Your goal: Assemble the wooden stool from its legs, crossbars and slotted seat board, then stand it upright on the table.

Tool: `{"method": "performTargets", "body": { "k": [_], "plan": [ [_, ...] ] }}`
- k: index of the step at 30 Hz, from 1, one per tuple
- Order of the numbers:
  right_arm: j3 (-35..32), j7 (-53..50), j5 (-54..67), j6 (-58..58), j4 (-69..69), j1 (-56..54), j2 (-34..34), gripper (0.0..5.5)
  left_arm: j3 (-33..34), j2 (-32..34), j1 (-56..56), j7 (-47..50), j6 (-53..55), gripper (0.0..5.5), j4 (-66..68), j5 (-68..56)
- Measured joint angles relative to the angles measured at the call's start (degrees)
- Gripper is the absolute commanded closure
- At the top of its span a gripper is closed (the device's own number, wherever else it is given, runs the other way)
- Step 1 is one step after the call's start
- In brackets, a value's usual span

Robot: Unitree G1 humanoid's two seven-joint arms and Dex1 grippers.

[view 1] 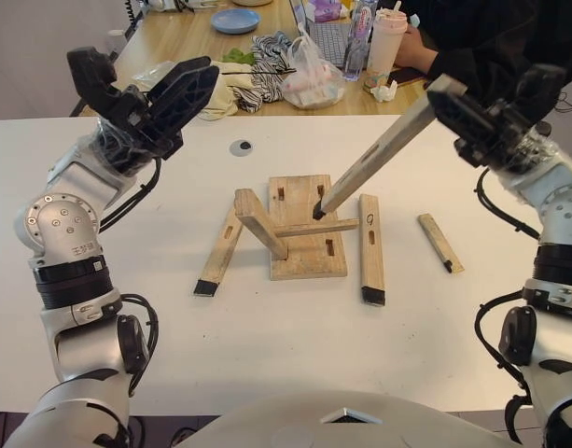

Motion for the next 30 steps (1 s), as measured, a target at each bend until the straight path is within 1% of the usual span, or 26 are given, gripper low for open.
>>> {"method": "performTargets", "body": {
  "k": [4, 9, 13, 16, 23, 30],
  "plan": [
    [0.42, 2.35, -3.16, -2.20, 2.18, 0.87, 0.01, 3.43, -0.21, -0.01, 0.00, -0.04, -0.08, 2.28, 0.08, 0.38],
    [2.07, 4.97, -4.92, -1.90, 2.02, 2.87, 0.02, 3.43, -0.45, -0.01, 0.24, -0.15, -0.09, 2.28, 0.02, 0.57],
    [2.12, 6.49, -5.40, -1.75, 1.62, 3.13, -0.34, 3.43, -0.75, -0.04, 1.76, -0.14, -0.09, 2.28, -0.55, 0.63],
    [2.42, 6.73, -5.51, -0.98, 1.61, 3.15, -1.92, 3.43, -0.99, -0.06, 2.01, -0.13, -0.10, 2.28, -0.64, 0.64],
    [2.61, 6.66, -5.61, -0.57, 1.23, 3.21, -2.01, 3.43, -1.31, -0.06, 2.21, -0.11, -0.14, 2.28, -0.88, 0.77],
    [5.80, 9.81, -7.64, -3.07, -2.83, 3.10, -2.63, 3.43, -2.16, -0.68, 2.43, -0.07, -0.94, 2.28, -0.98, 1.14]
  ]
}}
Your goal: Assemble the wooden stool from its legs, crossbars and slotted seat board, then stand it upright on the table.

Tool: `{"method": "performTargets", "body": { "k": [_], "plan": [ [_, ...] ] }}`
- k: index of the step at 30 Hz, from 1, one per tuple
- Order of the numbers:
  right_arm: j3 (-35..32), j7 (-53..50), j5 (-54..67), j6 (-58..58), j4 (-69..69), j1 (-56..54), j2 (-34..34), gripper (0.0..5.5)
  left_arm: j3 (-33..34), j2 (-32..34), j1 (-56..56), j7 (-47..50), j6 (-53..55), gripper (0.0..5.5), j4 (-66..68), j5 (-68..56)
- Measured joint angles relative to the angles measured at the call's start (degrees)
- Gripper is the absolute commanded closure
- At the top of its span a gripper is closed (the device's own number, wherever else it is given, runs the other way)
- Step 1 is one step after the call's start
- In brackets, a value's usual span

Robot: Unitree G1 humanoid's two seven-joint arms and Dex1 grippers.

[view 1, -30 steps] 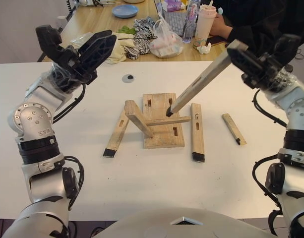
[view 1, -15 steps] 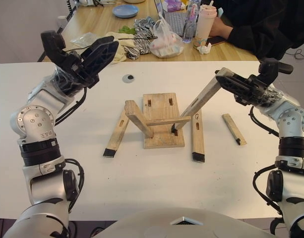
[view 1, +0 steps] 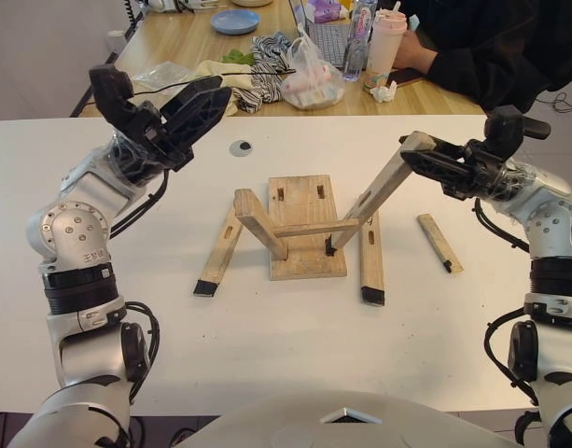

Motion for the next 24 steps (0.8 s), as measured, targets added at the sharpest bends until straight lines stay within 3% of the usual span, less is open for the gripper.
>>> {"method": "performTargets", "body": {
  "k": [17, 21, 24],
  "plan": [
    [4.36, 3.67, -2.37, -4.88, -3.94, -0.18, -4.17, 3.44, -0.35, 0.29, 1.73, 0.17, -0.01, 2.28, -2.10, 0.13],
    [5.61, 3.76, -3.89, -8.01, -3.95, -0.63, -4.49, 3.44, -7.54, 4.74, -3.48, 3.49, 4.71, 2.28, -4.75, 6.42],
    [6.10, 3.74, -3.93, -8.36, -3.90, -1.00, -4.59, 3.44, -14.92, 7.64, -12.76, 8.39, 17.48, 2.28, -5.58, 8.75]
  ]
}}
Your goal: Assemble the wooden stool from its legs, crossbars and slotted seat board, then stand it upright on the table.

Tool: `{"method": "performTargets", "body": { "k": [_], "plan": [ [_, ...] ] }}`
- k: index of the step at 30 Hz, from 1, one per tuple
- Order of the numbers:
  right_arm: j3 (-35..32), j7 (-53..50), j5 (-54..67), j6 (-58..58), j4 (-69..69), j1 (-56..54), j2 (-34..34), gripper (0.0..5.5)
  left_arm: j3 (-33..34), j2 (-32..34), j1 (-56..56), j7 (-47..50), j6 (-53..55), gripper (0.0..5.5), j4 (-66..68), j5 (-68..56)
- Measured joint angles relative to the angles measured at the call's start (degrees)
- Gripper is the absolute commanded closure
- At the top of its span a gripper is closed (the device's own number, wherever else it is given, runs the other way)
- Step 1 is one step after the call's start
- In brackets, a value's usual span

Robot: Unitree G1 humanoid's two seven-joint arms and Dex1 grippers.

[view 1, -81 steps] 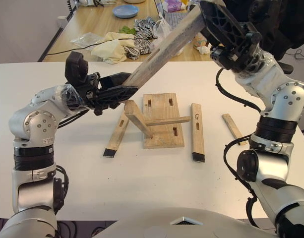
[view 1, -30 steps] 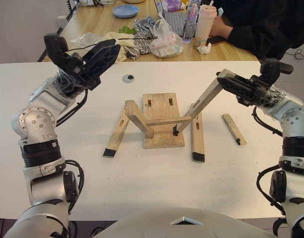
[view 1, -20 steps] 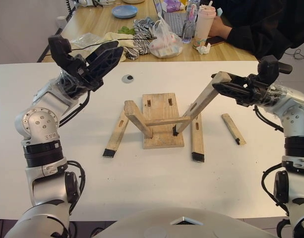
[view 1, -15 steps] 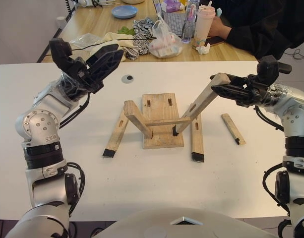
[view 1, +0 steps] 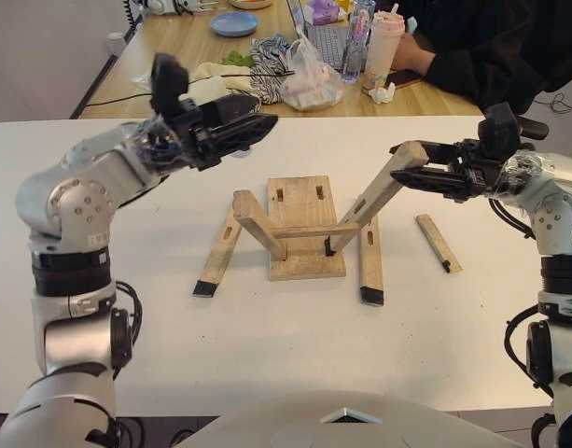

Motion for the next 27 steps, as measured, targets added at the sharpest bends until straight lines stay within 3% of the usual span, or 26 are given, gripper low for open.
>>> {"method": "performTargets", "body": {
  "k": [2, 5, 8, 11, 13, 18, 27],
  "plan": [
    [0.34, -0.07, -0.01, -0.17, -0.02, -0.14, -0.04, 3.44, -4.72, 1.74, -6.39, -1.28, 5.69, 2.28, -0.51, 0.65],
    [0.99, -0.27, -0.01, -0.31, -0.08, -0.58, -0.27, 3.44, -13.58, 4.32, -15.92, -6.96, 14.02, 1.71, -2.72, 0.76],
    [1.54, -0.74, -0.01, -0.44, -0.24, -0.66, -0.37, 3.44, -21.18, 4.12, -23.58, -10.84, 19.30, 1.26, -5.14, 0.50],
    [2.47, -0.83, -0.11, -0.90, -0.33, -0.75, -0.29, 3.44, -30.17, 2.33, -25.98, -11.16, 20.27, 1.23, -3.57, 5.10],
    [3.72, -1.43, -0.55, -1.66, -0.41, -0.69, 0.80, 3.44, -36.85, 0.45, -26.30, -11.07, 17.85, 1.52, -2.74, 10.24],
    [3.96, -1.54, -0.56, -2.16, -0.46, -0.64, 0.81, 3.44, -43.87, -2.41, -25.22, -11.34, 12.24, 2.33, -4.66, 16.05],
    [4.30, -1.92, -0.56, -2.27, -0.76, -0.67, 0.89, 3.44, -49.23, -0.06, -20.78, -14.51, 4.83, 3.69, -6.83, 24.83]
  ]
}}
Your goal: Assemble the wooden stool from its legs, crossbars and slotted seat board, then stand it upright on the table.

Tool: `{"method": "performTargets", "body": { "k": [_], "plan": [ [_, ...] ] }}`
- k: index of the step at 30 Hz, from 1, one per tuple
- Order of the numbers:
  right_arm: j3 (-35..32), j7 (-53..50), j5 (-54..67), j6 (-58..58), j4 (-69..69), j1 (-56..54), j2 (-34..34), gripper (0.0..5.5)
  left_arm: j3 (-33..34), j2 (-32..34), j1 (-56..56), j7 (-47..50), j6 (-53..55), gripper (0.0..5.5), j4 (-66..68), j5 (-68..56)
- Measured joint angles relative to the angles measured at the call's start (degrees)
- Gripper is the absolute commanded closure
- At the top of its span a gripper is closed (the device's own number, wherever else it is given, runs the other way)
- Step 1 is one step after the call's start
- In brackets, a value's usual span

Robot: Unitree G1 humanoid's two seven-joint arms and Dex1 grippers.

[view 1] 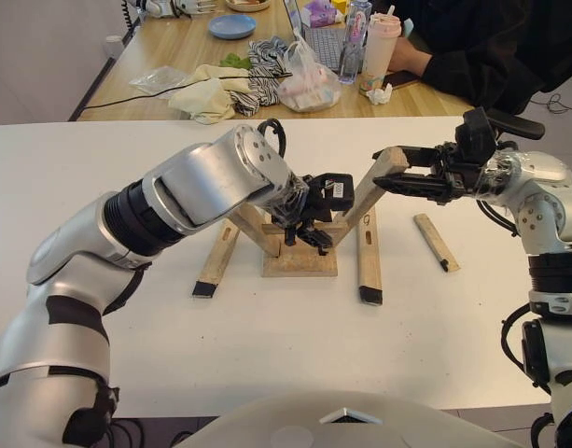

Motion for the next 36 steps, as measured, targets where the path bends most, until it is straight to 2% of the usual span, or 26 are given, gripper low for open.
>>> {"method": "performTargets", "body": {
  "k": [1, 8, 13, 17, 27, 36],
  "plan": [
    [0.11, 0.02, 0.00, -0.06, -0.08, -0.01, -0.01, 3.44, -0.03, -0.06, 0.50, -0.14, -0.50, 3.97, 0.09, 0.62],
    [2.46, 0.00, -2.10, -3.48, -2.90, 0.27, -0.64, 3.45, 3.69, -0.94, 5.13, -0.62, -4.28, 4.97, 3.51, 3.36],
    [4.74, -1.41, -4.43, -4.85, -9.05, 1.32, -2.52, 3.46, 9.43, -0.61, 7.24, -0.64, -1.11, 5.00, 3.75, 3.08],
    [6.12, -3.23, -5.33, -4.06, -11.07, 1.06, -2.65, 3.47, 11.45, 0.19, 8.42, -0.69, -0.42, 5.00, 3.38, 3.37],
    [9.31, -3.93, -6.44, 2.65, -10.41, -4.12, -2.53, 3.48, 11.77, 0.58, 10.45, -0.63, -0.76, 5.02, 1.51, 5.91],
    [14.51, -0.58, -9.41, 6.28, -5.84, -11.89, -2.15, 3.48, 8.79, 0.59, 11.41, -2.80, -3.95, 5.05, 4.18, 9.37]
  ]
}}
